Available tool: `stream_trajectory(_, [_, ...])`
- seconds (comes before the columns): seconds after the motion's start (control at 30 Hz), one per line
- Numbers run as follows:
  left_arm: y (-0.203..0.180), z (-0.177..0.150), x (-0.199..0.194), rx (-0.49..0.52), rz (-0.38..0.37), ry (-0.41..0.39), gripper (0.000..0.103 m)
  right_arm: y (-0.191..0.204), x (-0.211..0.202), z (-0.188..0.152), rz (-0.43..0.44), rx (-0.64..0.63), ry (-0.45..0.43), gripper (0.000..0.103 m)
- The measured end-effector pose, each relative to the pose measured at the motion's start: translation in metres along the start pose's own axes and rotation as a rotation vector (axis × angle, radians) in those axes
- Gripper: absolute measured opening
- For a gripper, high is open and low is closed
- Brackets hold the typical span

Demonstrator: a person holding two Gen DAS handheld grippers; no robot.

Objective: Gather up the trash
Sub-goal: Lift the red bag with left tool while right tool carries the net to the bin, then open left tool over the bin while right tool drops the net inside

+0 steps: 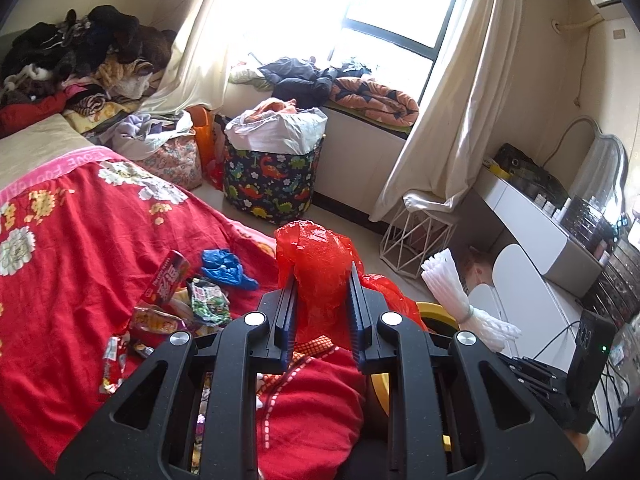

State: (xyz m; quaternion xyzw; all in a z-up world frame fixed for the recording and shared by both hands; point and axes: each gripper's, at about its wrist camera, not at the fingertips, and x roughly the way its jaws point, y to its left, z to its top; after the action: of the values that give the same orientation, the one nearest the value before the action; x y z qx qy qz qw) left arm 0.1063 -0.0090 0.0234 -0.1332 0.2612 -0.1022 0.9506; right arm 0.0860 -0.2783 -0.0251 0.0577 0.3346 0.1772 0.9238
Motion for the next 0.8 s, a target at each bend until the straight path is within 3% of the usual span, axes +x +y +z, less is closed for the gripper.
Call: stream_trajectory(0.8, [-0.067,-0.031,0.039,0.099,-0.095,0.096,0.016,-0.061,-0.004,-0.019,-0.106,0.143,0.050,0.009])
